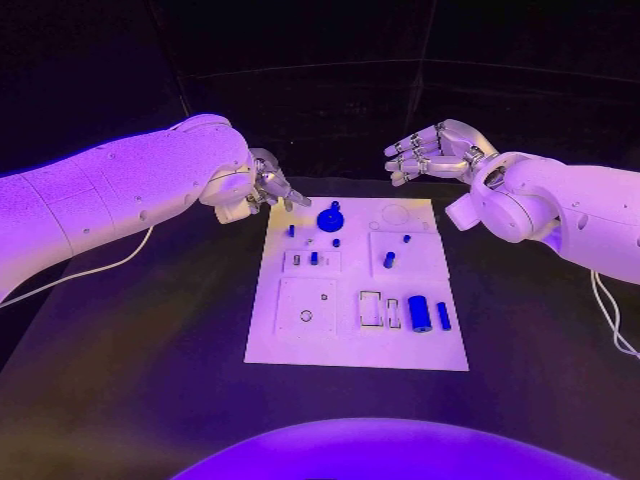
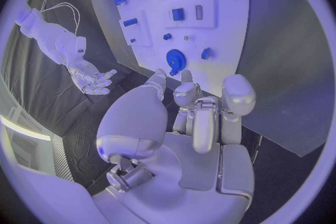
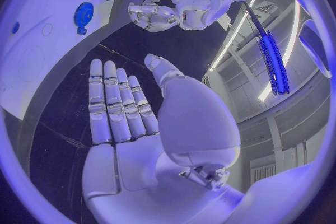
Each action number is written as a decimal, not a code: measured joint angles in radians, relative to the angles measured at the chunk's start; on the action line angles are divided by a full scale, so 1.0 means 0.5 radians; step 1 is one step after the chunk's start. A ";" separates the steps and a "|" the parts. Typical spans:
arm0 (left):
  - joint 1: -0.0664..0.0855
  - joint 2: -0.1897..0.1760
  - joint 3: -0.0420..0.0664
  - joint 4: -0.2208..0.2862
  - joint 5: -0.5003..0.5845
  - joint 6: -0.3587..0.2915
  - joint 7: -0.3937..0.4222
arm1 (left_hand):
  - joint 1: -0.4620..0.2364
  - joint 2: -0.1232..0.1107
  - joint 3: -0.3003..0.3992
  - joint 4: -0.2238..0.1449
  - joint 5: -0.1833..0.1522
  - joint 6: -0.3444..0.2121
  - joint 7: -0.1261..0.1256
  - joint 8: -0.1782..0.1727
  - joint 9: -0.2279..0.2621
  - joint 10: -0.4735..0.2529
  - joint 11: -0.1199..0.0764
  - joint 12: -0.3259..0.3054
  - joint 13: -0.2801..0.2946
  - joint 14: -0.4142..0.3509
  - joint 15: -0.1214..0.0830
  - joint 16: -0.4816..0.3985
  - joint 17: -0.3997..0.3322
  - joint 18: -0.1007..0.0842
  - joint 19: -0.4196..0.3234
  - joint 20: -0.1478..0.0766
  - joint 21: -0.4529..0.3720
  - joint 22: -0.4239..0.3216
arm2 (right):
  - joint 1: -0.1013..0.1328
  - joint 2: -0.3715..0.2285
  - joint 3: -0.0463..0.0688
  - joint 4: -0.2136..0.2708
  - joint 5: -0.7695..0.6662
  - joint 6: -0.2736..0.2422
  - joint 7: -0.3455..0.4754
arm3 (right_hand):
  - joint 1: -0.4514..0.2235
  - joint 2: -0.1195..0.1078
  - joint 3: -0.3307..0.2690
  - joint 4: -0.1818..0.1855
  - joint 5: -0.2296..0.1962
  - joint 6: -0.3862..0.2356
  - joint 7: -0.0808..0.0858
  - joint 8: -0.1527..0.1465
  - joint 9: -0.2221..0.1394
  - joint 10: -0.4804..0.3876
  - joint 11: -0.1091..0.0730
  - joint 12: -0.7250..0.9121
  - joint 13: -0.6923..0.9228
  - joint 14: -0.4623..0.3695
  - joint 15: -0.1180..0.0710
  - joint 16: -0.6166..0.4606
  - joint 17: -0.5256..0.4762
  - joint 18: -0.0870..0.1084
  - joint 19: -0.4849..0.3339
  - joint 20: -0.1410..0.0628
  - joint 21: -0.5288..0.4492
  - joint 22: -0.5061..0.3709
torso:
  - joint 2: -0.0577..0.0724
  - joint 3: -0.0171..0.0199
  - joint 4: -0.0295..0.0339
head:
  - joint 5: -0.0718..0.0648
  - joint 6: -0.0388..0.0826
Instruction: Assemble the parts on the task board
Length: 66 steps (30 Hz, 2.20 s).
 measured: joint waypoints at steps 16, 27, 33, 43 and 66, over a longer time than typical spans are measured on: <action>-0.028 0.227 -0.031 -0.473 -0.170 0.205 -0.016 | 0.036 0.011 -0.060 0.005 0.000 0.000 0.000 -0.033 -0.044 -0.021 0.007 0.000 -0.016 0.007 0.007 -0.008 0.000 0.001 -0.007 0.006 -0.014 -0.009 | 0.000 0.009 0.000 0.001 -0.008 0.000 0.000 | 0.000 0.000 0.000 0.000 0.000 0.000 0.000 0.000 0.000 0.000 0.000 0.000 0.000 0.000 0.000 0.000 0.000 0.000 0.000 0.000 0.000 0.000 | 0.008 -0.0048 -0.008 | 0.010 0.007; -0.067 0.296 -0.036 -0.581 -0.235 0.251 0.020 | 0.034 0.013 -0.113 0.047 0.000 0.008 0.008 -0.048 -0.063 -0.021 0.007 0.000 -0.016 0.000 0.014 -0.008 0.000 0.001 -0.007 0.006 -0.014 0.001 | 0.000 0.019 0.000 0.002 -0.011 0.000 -0.001 | 0.000 0.000 -0.009 0.009 0.000 -0.006 -0.006 0.000 0.000 -0.007 -0.007 0.000 0.000 0.000 0.000 0.000 -0.003 0.000 0.000 0.000 -0.012 -0.006 | 0.007 -0.0044 -0.008 | 0.017 0.012; -0.085 0.315 -0.037 -0.607 -0.258 0.267 0.048 | 0.020 0.027 -0.156 0.079 0.000 0.008 0.008 -0.048 -0.073 -0.021 0.007 0.000 -0.016 0.000 0.014 -0.008 0.000 0.001 -0.007 0.006 -0.014 0.009 | 0.000 0.022 0.000 0.001 -0.012 0.000 -0.001 | 0.000 0.000 -0.009 0.009 0.000 -0.006 -0.006 0.000 0.000 -0.007 -0.007 0.008 0.000 0.000 0.000 0.007 -0.002 0.000 0.000 0.000 -0.012 -0.008 | 0.007 -0.0042 -0.008 | 0.022 0.011; -0.108 0.351 -0.037 -0.631 -0.272 0.302 0.080 | 0.020 0.027 -0.181 0.076 0.000 0.008 0.008 -0.055 -0.080 -0.021 0.007 0.000 -0.014 0.000 0.014 -0.008 0.000 0.001 -0.007 0.006 -0.014 0.014 | 0.000 0.033 0.000 -0.002 -0.012 0.000 -0.002 | 0.000 0.000 -0.009 0.009 0.000 -0.006 -0.006 0.000 0.000 -0.007 -0.007 0.008 0.000 0.000 0.000 0.007 -0.005 0.000 0.000 0.000 -0.012 -0.010 | 0.006 -0.0038 -0.007 | 0.025 0.007; -0.136 0.411 -0.037 -0.701 -0.274 0.312 0.148 | 0.083 0.053 -0.217 0.062 0.000 0.023 0.008 -0.063 -0.097 -0.021 0.007 0.015 -0.002 0.000 0.014 -0.008 0.000 0.001 0.000 0.013 -0.007 0.030 | 0.000 0.047 0.000 -0.009 -0.013 0.000 -0.001 | 0.000 0.000 -0.015 0.004 0.000 -0.006 -0.006 0.000 0.000 -0.007 -0.007 0.008 0.000 0.000 0.000 0.007 -0.006 0.000 0.000 0.000 -0.021 -0.014 | 0.006 -0.0036 -0.007 | 0.020 0.000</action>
